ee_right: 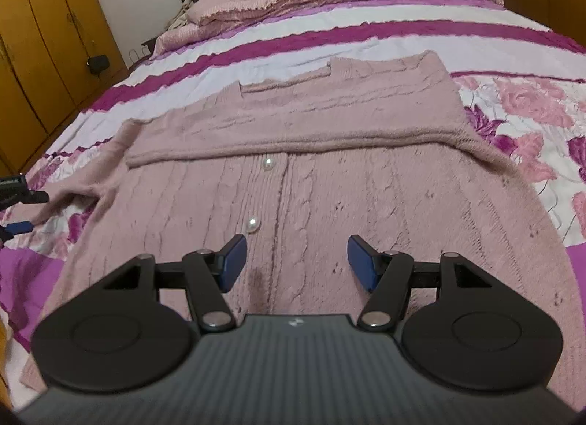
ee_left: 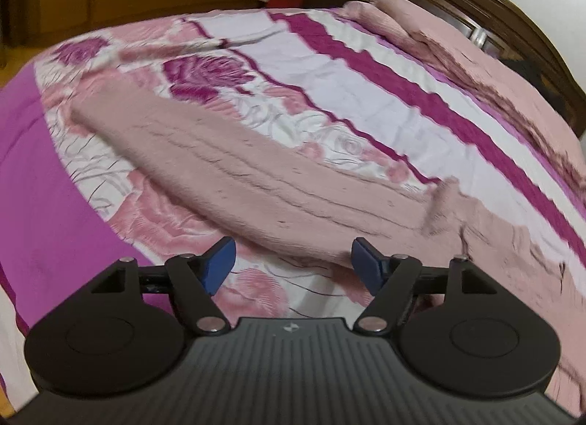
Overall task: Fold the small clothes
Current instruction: 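Reach the left gripper to the cuff of the cardigan sleeve, then close the left gripper on the sleeve cuff and lift it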
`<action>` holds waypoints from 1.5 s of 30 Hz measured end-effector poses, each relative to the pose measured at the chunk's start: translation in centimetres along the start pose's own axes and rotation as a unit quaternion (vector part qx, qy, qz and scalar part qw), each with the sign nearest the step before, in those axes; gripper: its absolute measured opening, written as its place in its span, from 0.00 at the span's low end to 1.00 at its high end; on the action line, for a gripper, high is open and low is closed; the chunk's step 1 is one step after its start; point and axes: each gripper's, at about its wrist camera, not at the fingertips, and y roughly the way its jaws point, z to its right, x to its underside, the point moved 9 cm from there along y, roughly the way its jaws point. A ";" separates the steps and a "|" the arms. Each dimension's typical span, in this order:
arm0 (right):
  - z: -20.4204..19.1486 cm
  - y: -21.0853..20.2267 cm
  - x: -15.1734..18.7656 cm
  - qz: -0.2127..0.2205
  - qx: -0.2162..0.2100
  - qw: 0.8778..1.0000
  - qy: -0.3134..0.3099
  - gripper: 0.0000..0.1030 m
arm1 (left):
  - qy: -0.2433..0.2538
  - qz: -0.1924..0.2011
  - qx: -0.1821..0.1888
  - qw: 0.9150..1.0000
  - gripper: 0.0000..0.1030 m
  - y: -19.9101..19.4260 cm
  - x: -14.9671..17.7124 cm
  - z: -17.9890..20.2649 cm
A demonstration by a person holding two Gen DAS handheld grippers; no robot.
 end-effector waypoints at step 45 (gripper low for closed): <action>-0.6 1.3 0.7 -0.012 0.015 1.000 -0.009 0.61 | -0.040 0.118 0.065 0.990 0.27 3.1 -5.7 -0.1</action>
